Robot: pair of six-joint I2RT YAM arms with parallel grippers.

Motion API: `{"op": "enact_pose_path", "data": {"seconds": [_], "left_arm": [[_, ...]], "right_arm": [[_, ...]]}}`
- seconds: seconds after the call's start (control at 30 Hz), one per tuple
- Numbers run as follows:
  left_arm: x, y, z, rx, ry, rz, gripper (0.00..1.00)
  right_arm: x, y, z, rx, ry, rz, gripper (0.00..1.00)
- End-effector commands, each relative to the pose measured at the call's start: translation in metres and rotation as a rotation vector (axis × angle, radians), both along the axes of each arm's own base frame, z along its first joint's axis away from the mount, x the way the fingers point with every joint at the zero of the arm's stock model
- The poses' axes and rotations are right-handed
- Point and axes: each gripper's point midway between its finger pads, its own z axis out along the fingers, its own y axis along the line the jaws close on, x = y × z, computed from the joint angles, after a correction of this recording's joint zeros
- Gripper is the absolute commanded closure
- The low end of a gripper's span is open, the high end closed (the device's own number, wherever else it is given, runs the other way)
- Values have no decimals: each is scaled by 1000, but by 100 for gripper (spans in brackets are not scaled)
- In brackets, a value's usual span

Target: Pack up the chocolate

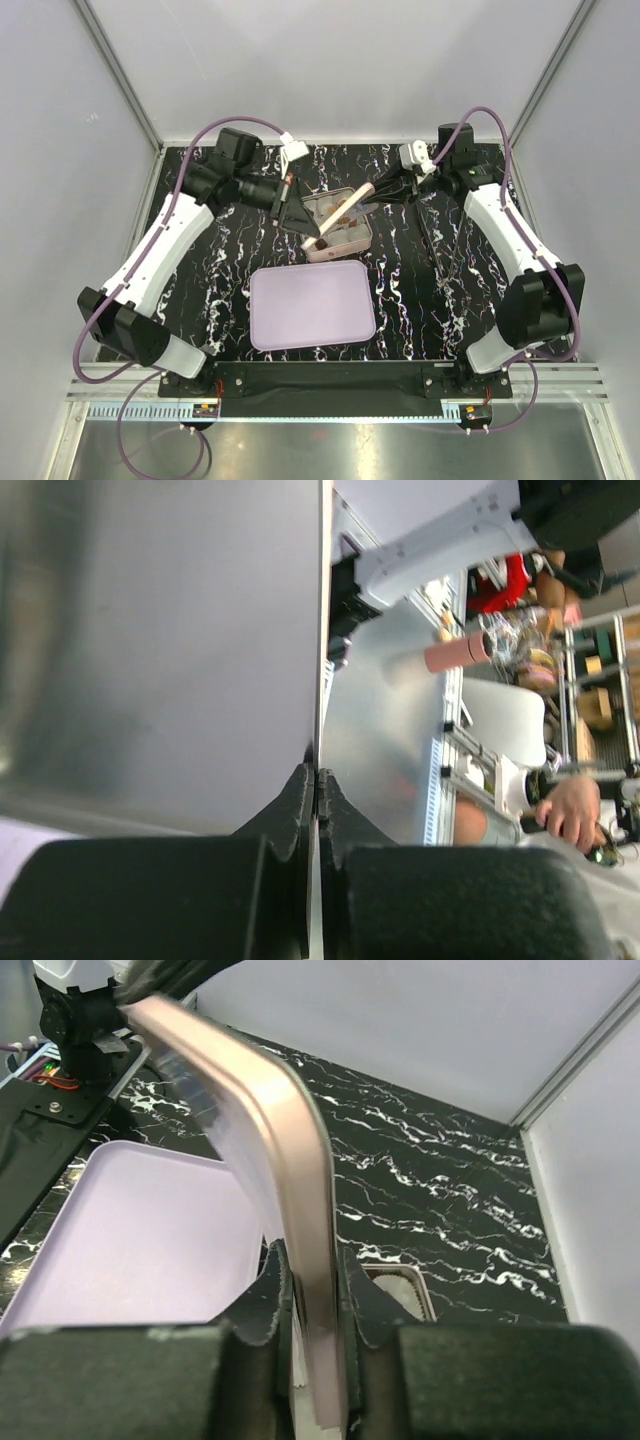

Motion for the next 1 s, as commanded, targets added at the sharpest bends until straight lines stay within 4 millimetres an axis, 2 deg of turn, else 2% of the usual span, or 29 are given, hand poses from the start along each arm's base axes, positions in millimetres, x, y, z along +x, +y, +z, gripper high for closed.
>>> {"op": "enact_pose_path", "data": {"seconds": [0.0, 0.03, 0.07, 0.1, 0.17, 0.2, 0.23, 0.27, 0.3, 0.33, 0.37, 0.4, 0.43, 0.47, 0.5, 0.53, 0.57, 0.6, 0.63, 0.67, 0.7, 0.73, 0.8, 0.87, 0.9, 0.93, 0.97], "left_arm": [[63, 10, 1, 2, -79, 189, 100], [79, 12, 1, -32, -35, 246, 98], [92, 18, 2, -54, -14, 289, 96], [114, 27, 5, -102, 26, 350, 91], [137, 39, 11, -143, 47, 410, 86], [144, 40, 15, -159, 47, 421, 78], [155, 41, 12, -159, 60, 435, 64], [164, 42, 30, -175, 15, 444, 60], [172, 46, 28, -155, 16, 471, 50], [184, 48, 27, -143, 14, 494, 46], [193, 52, 39, -144, -19, 526, 45], [205, 63, 38, -133, -25, 581, 44], [219, 73, 35, -114, -24, 658, 38], [229, 88, 36, -104, -30, 720, 34], [237, 99, 32, -86, -28, 778, 32], [247, 116, 27, -38, -46, 884, 32], [253, 128, 22, -10, -60, 939, 32], [253, 138, 12, 40, -66, 977, 31], [257, 154, 9, 90, -95, 1065, 28], [257, 160, 6, 117, -109, 1096, 23], [253, 169, -3, 158, -121, 1136, 22], [252, 173, -7, 174, -122, 1152, 22], [247, 176, -22, 192, -120, 1165, 21], [243, 171, -34, 179, -103, 1140, 21], [243, 165, -35, 145, -96, 1111, 20], [240, 159, -50, 144, -59, 1085, 20], [239, 153, -55, 126, -43, 1057, 20]], "right_arm": [[-24, 8, 16, 50, 63, 112, 91], [-19, 9, 15, 45, 65, 102, 99], [-18, 9, 15, 35, 108, 96, 100], [-14, 10, 13, 30, 133, 93, 100], [-10, 11, 13, 13, 227, 86, 100], [-6, 12, 14, 12, 238, 85, 100], [5, 15, 10, -3, 277, 55, 100], [8, 16, 10, -35, 467, 7, 100], [32, 21, 12, -19, 485, -76, 100], [34, 21, 20, -16, 622, -90, 100], [38, 22, 21, -18, 662, -83, 100], [47, 25, 15, -25, 720, -90, 100], [55, 27, 26, -15, 779, -120, 100], [61, 28, 28, -11, 816, -132, 100], [71, 30, 20, -12, 867, -149, 100], [82, 31, 26, 7, 915, -197, 100], [89, 31, 24, 10, 953, -219, 100], [98, 33, 12, 5, 1022, -261, 100], [104, 32, 11, 2, 1036, -290, 100], [106, 31, 5, -16, 1071, -309, 100], [106, 30, -14, -63, 1171, -340, 100], [109, 29, -15, -72, 1168, -365, 100], [112, 25, -33, -102, 1256, -394, 100], [114, 23, -44, -119, 1315, -401, 100], [118, 20, -61, -143, 1389, -427, 100], [119, 20, -61, -149, 1393, -416, 100], [115, 18, -69, -174, 1445, -414, 100]]}}
